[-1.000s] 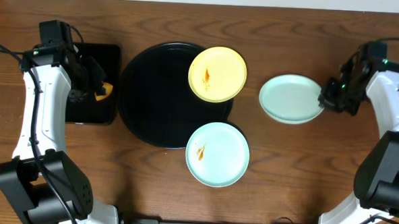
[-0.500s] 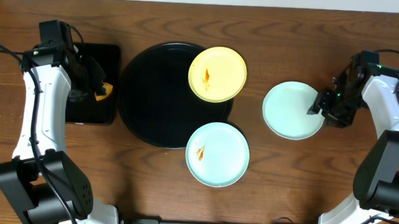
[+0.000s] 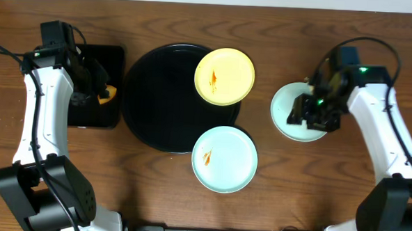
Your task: Clean dirty plates on tray and stack at the side
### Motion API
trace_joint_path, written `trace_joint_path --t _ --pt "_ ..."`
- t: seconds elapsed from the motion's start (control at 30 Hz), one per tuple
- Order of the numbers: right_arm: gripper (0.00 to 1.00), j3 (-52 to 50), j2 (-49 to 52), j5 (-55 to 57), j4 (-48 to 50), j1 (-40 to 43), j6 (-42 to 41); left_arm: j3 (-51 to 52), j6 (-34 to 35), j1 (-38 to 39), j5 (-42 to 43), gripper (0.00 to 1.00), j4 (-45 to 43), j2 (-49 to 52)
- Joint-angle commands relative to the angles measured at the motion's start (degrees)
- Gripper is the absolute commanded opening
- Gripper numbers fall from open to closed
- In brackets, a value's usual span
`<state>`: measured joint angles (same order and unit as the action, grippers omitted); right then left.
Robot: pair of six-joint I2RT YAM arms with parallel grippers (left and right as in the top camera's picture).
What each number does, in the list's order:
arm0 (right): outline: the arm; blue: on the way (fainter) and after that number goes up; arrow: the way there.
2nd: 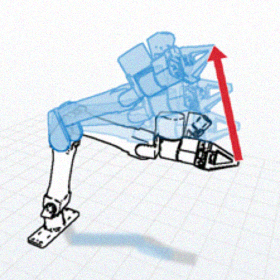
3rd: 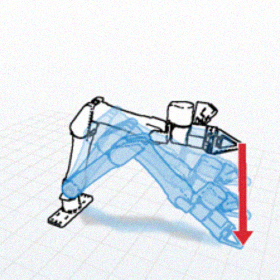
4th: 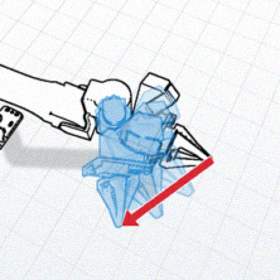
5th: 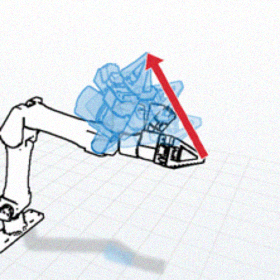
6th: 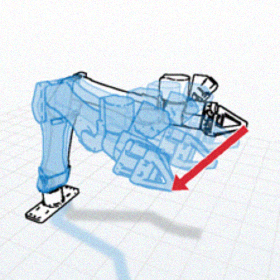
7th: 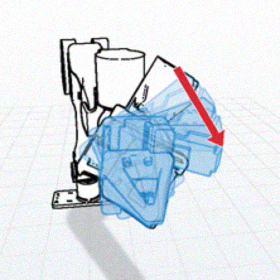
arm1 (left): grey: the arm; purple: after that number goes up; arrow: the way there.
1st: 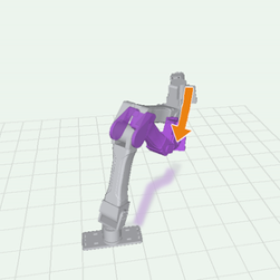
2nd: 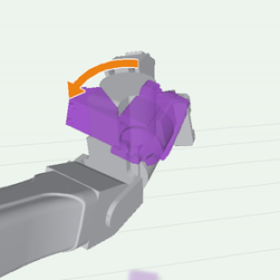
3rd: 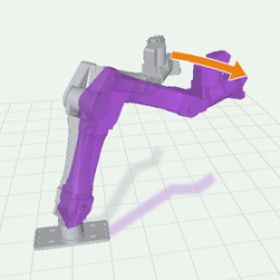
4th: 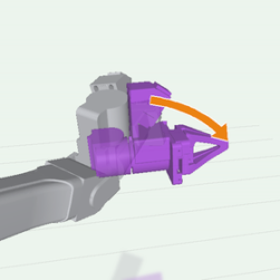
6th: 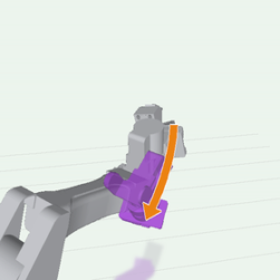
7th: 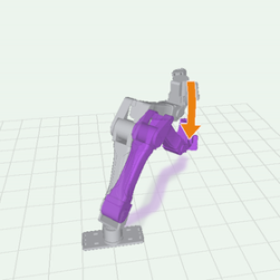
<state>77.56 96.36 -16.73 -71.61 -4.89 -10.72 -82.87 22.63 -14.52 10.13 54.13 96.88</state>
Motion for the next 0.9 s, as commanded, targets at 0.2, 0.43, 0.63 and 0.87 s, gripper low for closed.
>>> trace_joint_path --t 0.2,0.43,0.63,0.87 --pt "0.46 -15.17 0.02 0.13 -0.09 -8.5 0.42 0.26 -0.33 -0.24 -0.28 0.08 0.52 0.11" --pt "0.44 -23.69 0.02 2.16 7.19 -16.85 -4.28 0.26 -0.33 -0.24 -0.28 0.08 0.5 0.11" --pt "0.4 -27.96 0.02 5.57 14.97 -22.97 -6.14 0.26 -0.33 -0.26 -0.28 0.08 0.52 0.11" --pt "0.37 -29.0 0.02 9.38 21.53 -31.89 -11.28 0.26 -0.31 -0.24 -0.28 0.08 0.52 0.11"
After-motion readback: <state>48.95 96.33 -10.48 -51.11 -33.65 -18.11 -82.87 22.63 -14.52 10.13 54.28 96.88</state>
